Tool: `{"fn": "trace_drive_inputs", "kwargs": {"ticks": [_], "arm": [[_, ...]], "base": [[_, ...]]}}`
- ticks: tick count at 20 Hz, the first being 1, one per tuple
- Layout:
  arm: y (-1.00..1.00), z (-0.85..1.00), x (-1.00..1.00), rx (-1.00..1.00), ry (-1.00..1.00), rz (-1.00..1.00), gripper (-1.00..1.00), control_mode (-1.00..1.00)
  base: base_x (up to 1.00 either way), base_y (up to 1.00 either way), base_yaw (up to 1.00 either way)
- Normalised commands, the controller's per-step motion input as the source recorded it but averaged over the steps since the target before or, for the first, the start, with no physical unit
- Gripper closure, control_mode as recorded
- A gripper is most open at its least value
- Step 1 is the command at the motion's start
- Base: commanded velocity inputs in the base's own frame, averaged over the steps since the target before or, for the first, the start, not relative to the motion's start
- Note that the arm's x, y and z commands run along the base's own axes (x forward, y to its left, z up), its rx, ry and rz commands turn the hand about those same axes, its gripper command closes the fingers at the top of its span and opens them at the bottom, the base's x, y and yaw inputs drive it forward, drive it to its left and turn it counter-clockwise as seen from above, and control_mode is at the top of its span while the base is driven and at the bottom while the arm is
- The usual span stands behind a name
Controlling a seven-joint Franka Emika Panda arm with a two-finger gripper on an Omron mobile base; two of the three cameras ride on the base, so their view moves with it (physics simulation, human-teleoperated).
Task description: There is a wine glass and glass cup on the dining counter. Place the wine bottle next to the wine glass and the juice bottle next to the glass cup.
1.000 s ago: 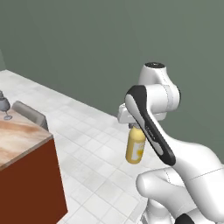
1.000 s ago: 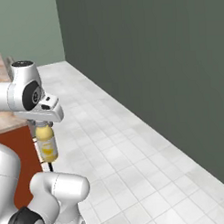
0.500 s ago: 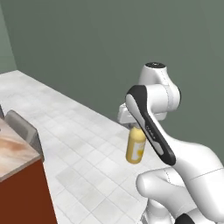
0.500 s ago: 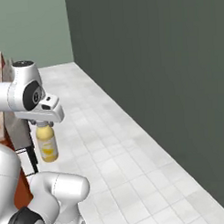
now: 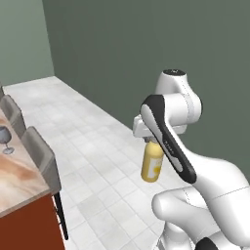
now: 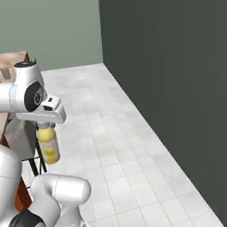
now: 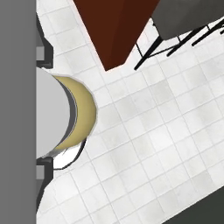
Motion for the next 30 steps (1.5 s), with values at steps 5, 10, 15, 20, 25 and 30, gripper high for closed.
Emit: {"fn": "trace_drive_inputs", "kwargs": {"ticks": [5,10,15,20,25,30], "arm": [[0.0,0.0,0.0,0.0,0.0,0.0,1.0,1.0],[0.0,0.0,0.0,0.0,0.0,0.0,1.0,1.0],[0.0,0.0,0.0,0.0,0.0,0.0,1.0,1.0],[0.0,0.0,0.0,0.0,0.0,0.0,1.0,1.0],[0.0,0.0,0.0,0.0,0.0,0.0,1.0,1.0],[0.0,0.0,0.0,0.0,0.0,0.0,1.0,1.0]], "base": [[0.79,-0.2,0.27],[0.81,-0.2,0.23],[0.82,-0.17,0.23],[0.89,-0.09,0.14],[0.93,-0.04,0.11],[0.93,-0.03,0.13]]}}
